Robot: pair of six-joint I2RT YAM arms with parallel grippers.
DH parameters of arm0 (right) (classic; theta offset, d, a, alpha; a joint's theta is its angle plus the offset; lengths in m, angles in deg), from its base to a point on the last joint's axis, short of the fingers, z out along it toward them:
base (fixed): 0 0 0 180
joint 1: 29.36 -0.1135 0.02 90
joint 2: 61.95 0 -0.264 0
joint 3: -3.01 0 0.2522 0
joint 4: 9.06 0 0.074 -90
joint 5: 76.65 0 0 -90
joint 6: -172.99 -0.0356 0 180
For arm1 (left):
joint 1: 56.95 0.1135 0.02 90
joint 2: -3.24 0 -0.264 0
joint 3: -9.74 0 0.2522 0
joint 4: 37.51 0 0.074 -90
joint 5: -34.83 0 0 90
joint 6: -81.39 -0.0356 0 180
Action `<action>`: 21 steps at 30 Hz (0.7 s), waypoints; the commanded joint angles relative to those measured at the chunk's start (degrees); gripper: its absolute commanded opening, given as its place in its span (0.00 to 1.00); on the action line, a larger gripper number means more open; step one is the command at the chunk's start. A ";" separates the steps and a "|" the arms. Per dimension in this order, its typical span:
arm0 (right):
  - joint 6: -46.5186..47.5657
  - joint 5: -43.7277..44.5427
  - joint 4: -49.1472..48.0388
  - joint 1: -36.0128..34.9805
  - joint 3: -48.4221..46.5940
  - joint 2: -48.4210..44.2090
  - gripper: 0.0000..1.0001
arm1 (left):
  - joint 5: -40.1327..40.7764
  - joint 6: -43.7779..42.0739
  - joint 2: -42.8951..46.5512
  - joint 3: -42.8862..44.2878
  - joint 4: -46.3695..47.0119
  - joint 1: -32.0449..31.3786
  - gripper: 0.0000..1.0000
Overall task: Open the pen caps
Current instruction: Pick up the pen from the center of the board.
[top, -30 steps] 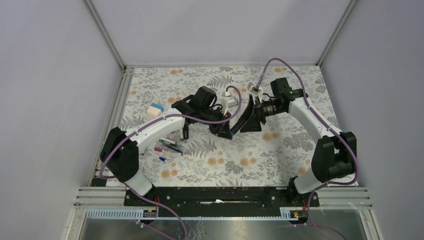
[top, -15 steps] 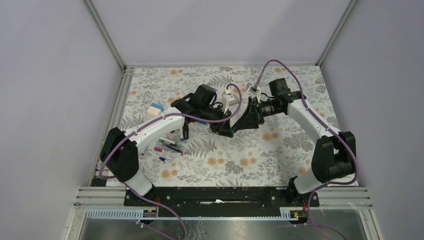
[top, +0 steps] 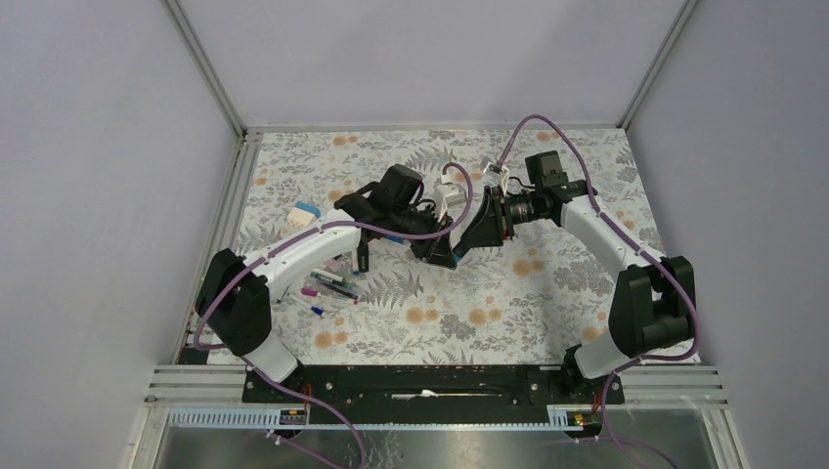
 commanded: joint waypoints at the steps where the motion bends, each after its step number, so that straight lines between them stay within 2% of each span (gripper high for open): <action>1: -2.30 -3.47 -2.50 -0.58 0.01 -1.09 0.37 | -1.85 -0.26 1.31 0.27 2.64 0.08 0.00; 7: -2.11 -3.36 -2.21 -0.57 0.10 -1.45 0.04 | -0.74 0.18 2.02 -0.15 3.01 0.01 0.01; 8: -2.41 -2.99 -2.25 -0.57 0.01 -1.51 0.00 | -0.61 0.63 2.14 -0.31 3.21 0.09 0.02; 9: -2.86 -2.57 -2.21 -0.57 -0.25 -1.62 0.00 | -0.43 1.51 2.41 -0.63 3.64 0.16 0.04; 11: -4.39 -0.20 -2.50 -0.55 -0.91 -2.24 0.00 | -0.40 5.53 4.48 -3.06 7.07 0.83 0.19; 13: -9.83 0.98 -6.11 -0.07 -0.69 -3.12 0.00 | -0.47 12.72 8.50 -9.26 15.97 2.22 0.44; 15: -22.49 0.34 -17.83 1.54 3.10 -5.03 0.00 | -0.25 21.88 13.97 -17.88 29.19 3.91 0.67; 17: -41.68 0.32 -38.58 4.00 9.91 -7.67 0.00 | 2.98 31.52 19.21 -26.79 43.56 5.55 0.94; 19: -61.42 0.74 -60.40 7.14 15.73 -8.67 0.00 | 9.52 39.81 23.33 -34.61 59.71 6.68 0.99; 20: -67.32 1.40 -66.95 8.22 17.07 -8.67 0.00 | 12.60 43.44 24.48 -38.83 65.70 6.84 0.99; 21: -70.08 2.25 -68.95 9.11 17.40 -8.70 0.00 | 15.07 47.14 24.72 -41.12 70.74 6.91 0.99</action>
